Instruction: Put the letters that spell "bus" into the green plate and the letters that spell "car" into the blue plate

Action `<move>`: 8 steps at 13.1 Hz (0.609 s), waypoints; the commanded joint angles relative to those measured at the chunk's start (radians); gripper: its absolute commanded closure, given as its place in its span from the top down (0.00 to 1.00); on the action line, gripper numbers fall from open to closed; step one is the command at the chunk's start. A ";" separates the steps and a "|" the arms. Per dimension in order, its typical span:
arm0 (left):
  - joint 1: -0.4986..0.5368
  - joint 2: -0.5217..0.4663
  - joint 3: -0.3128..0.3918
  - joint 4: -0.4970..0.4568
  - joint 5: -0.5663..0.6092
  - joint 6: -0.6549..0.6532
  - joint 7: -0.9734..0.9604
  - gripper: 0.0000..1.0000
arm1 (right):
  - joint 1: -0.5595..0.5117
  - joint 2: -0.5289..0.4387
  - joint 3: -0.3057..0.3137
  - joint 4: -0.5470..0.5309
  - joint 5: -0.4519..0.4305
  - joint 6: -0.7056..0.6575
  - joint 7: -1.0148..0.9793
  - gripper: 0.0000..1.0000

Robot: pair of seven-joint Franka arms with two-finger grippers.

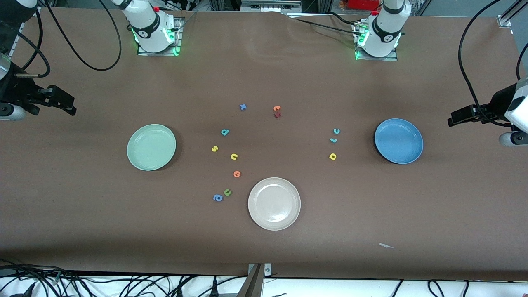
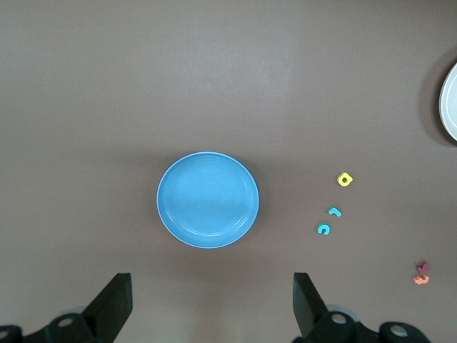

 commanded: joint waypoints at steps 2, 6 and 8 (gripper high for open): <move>-0.009 -0.020 0.002 -0.027 -0.021 0.014 0.001 0.99 | -0.003 0.002 -0.001 0.012 0.004 -0.008 0.007 1.00; -0.014 -0.020 0.002 -0.025 -0.022 0.015 0.001 0.99 | -0.003 0.002 -0.001 0.012 0.004 -0.015 0.005 1.00; -0.014 -0.017 0.002 -0.023 -0.022 0.014 0.001 0.99 | -0.003 0.002 -0.001 0.012 0.005 -0.015 0.007 1.00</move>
